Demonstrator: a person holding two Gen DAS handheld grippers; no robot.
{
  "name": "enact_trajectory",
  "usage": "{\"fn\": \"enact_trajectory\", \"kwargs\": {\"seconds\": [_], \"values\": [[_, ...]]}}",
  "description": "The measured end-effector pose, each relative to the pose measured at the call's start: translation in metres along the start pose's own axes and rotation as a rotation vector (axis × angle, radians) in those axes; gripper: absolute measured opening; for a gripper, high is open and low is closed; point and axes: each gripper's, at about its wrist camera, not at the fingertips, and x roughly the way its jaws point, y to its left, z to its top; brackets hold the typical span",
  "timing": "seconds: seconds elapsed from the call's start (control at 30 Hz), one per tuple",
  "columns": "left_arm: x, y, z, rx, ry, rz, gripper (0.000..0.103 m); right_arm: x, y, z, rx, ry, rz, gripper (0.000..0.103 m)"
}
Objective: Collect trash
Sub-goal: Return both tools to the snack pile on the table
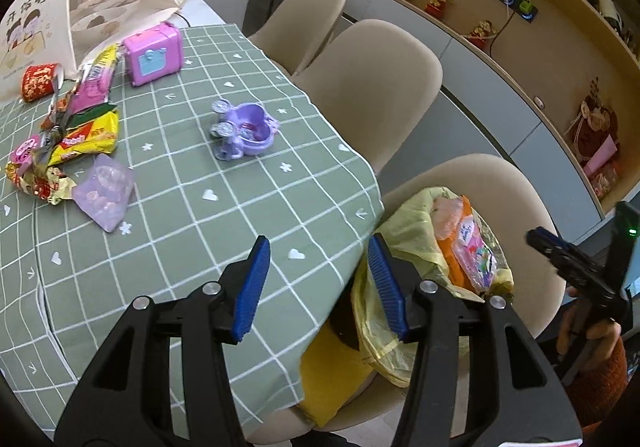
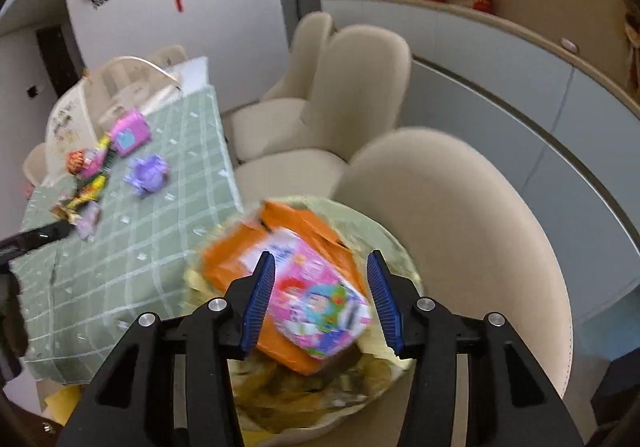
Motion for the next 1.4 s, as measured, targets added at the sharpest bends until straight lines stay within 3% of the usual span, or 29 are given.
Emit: {"fn": "enact_trajectory", "kwargs": {"seconds": [0.13,0.3,0.53,0.73,0.87,1.0,1.23,1.4], "values": [[-0.014,0.025,0.005,-0.022,-0.054,0.041,0.048,-0.014,0.039,0.015,-0.074,-0.068,0.047,0.046],[-0.043,0.071,0.013,-0.093,-0.142,0.113,0.048,-0.009,0.102,0.041,-0.134,-0.108,0.191,0.046],[-0.09,0.173,0.014,-0.239,-0.234,0.22,0.05,0.014,0.189,0.071,-0.167,-0.164,0.287,0.046],[-0.11,0.247,0.018,-0.272,-0.26,0.261,0.052,0.039,0.264,0.089,-0.213,-0.189,0.406,0.046],[-0.11,0.286,0.035,-0.266,-0.289,0.261,0.052,0.06,0.314,0.094,-0.344,-0.16,0.353,0.046],[-0.103,0.33,0.072,-0.232,-0.311,0.251,0.053,0.086,0.349,0.096,-0.417,-0.106,0.359,0.046],[-0.053,0.411,0.146,-0.191,-0.264,0.238,0.053,0.137,0.386,0.106,-0.39,-0.039,0.278,0.046],[-0.006,0.471,0.181,-0.287,-0.222,0.202,0.053,0.168,0.401,0.121,-0.381,-0.012,0.187,0.046]]}}
